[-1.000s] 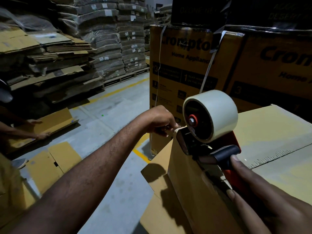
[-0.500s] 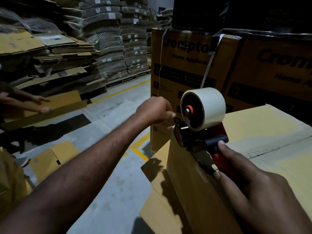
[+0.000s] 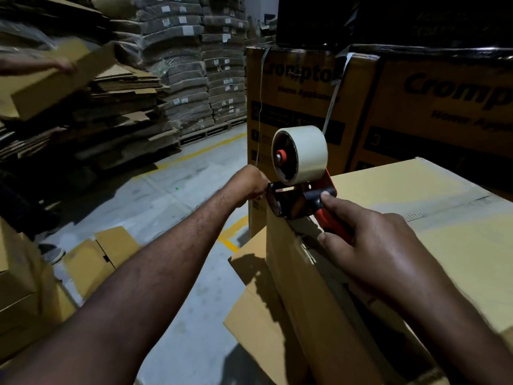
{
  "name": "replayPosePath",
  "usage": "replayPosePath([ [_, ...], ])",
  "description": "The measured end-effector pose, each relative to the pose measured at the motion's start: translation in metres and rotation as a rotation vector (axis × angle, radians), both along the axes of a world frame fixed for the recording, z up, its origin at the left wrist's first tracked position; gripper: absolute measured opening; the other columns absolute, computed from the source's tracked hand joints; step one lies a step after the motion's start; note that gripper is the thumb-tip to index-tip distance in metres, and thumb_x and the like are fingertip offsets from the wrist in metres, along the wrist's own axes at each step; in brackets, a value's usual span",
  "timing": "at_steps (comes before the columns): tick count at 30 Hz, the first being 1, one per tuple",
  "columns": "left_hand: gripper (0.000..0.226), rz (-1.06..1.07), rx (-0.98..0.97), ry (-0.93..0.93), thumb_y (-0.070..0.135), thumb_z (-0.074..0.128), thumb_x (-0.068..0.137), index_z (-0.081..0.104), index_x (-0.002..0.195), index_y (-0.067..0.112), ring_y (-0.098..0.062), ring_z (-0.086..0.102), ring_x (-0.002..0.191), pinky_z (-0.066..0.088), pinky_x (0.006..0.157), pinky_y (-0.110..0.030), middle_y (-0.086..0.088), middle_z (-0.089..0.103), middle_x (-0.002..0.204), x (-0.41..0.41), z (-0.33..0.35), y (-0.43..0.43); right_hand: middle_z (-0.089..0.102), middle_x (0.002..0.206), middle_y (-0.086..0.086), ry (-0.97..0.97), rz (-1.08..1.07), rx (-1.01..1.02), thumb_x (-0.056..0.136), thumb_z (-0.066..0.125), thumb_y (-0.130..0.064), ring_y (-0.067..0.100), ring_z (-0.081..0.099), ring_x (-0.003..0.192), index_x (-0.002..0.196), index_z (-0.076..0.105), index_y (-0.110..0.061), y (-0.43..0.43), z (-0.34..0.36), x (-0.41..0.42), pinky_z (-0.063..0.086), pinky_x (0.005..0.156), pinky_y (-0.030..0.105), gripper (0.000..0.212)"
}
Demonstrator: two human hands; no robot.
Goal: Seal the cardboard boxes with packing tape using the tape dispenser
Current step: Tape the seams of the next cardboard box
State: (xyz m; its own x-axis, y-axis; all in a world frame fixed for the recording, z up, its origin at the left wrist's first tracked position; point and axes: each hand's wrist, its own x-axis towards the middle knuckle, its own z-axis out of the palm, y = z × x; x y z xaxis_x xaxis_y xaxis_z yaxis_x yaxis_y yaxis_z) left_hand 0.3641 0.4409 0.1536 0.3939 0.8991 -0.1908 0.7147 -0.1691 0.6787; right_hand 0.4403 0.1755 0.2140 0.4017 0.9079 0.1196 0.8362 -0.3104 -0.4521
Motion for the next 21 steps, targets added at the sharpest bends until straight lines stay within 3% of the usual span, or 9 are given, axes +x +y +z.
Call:
replayPosePath([
  [2,0.020,0.061,0.013,-0.084,0.022,0.072,0.091,0.073,0.088,0.002,-0.021,0.051,0.064,0.042,0.057,-0.031,-0.007,0.061,0.075,-0.002,-0.005,-0.003,0.066,0.120,0.003,-0.030,0.022,-0.015,0.091,0.062,-0.043,0.023,0.062,0.102,0.145,0.031,-0.052,-0.009,0.001,-0.002,0.050,0.078,0.031,0.063],
  [5,0.030,0.150,0.119,-0.107,0.038,0.075,0.087,0.071,0.077,0.009,-0.017,0.041,0.049,0.032,0.051,-0.025,0.000,0.052,0.058,-0.006,-0.013,-0.010,0.068,0.114,0.001,-0.080,0.049,-0.040,0.090,0.061,-0.043,0.020,0.059,0.087,0.144,0.032,-0.053,-0.026,0.004,-0.001,0.048,0.071,0.028,0.062],
  [7,0.036,0.161,0.131,-0.142,0.042,0.074,0.087,0.068,0.071,0.010,-0.017,0.039,0.047,0.031,0.051,-0.024,0.001,0.048,0.054,-0.005,-0.015,-0.015,0.068,0.109,0.000,-0.113,0.057,-0.040,0.090,0.061,-0.043,0.015,0.049,0.074,0.145,0.031,-0.052,-0.036,0.004,-0.001,0.046,0.065,0.026,0.063],
  [10,0.036,0.116,0.172,-0.134,0.041,0.072,0.090,0.063,0.068,0.014,-0.019,0.046,0.050,0.037,0.052,-0.025,0.000,0.050,0.057,0.002,-0.011,-0.023,0.068,0.110,0.001,-0.107,0.037,-0.029,0.091,0.060,-0.042,0.016,0.054,0.077,0.146,0.030,-0.050,-0.048,0.003,-0.001,0.048,0.066,0.026,0.064],
  [12,0.030,0.096,0.207,-0.152,0.044,0.071,0.090,0.070,0.096,0.015,-0.024,0.067,0.080,0.057,0.070,-0.034,-0.004,0.068,0.088,0.006,-0.007,-0.032,0.067,0.111,0.002,-0.109,0.010,-0.025,0.090,0.060,-0.041,0.019,0.056,0.082,0.145,0.030,-0.051,-0.056,0.004,0.000,0.050,0.067,0.029,0.063],
  [14,0.073,0.122,0.117,-0.204,0.047,0.077,0.083,0.050,0.141,0.014,-0.027,0.064,0.110,0.059,0.084,-0.044,-0.006,0.063,0.125,0.007,-0.004,-0.048,0.067,0.114,0.001,-0.102,-0.006,-0.021,0.090,0.059,-0.042,0.021,0.059,0.086,0.144,0.029,-0.052,-0.064,0.005,0.002,0.051,0.069,0.029,0.063],
  [15,0.084,0.136,0.007,-0.255,0.044,0.079,0.081,0.038,0.148,0.013,-0.027,0.062,0.110,0.058,0.081,-0.043,-0.007,0.059,0.126,0.008,-0.005,-0.056,0.067,0.115,0.001,-0.094,-0.006,-0.015,0.090,0.059,-0.042,0.021,0.061,0.089,0.144,0.028,-0.053,-0.067,0.004,0.002,0.051,0.070,0.029,0.063],
  [18,0.048,0.182,-0.290,-0.387,0.022,0.067,0.089,0.050,0.132,0.011,-0.022,0.058,0.082,0.053,0.066,-0.038,-0.007,0.058,0.094,0.010,-0.022,-0.077,0.068,0.111,0.000,-0.093,0.017,-0.006,0.092,0.059,-0.040,0.018,0.056,0.079,0.146,0.027,-0.050,-0.074,0.001,-0.004,0.051,0.068,0.028,0.063],
  [21,0.024,0.278,-0.390,-0.518,0.019,0.069,0.086,0.059,0.107,0.012,-0.017,0.057,0.066,0.049,0.056,-0.027,-0.004,0.056,0.074,0.008,-0.031,-0.088,0.068,0.105,0.001,-0.128,0.038,-0.011,0.093,0.059,-0.037,0.014,0.047,0.069,0.148,0.026,-0.046,-0.072,-0.002,-0.006,0.048,0.061,0.026,0.064],
])
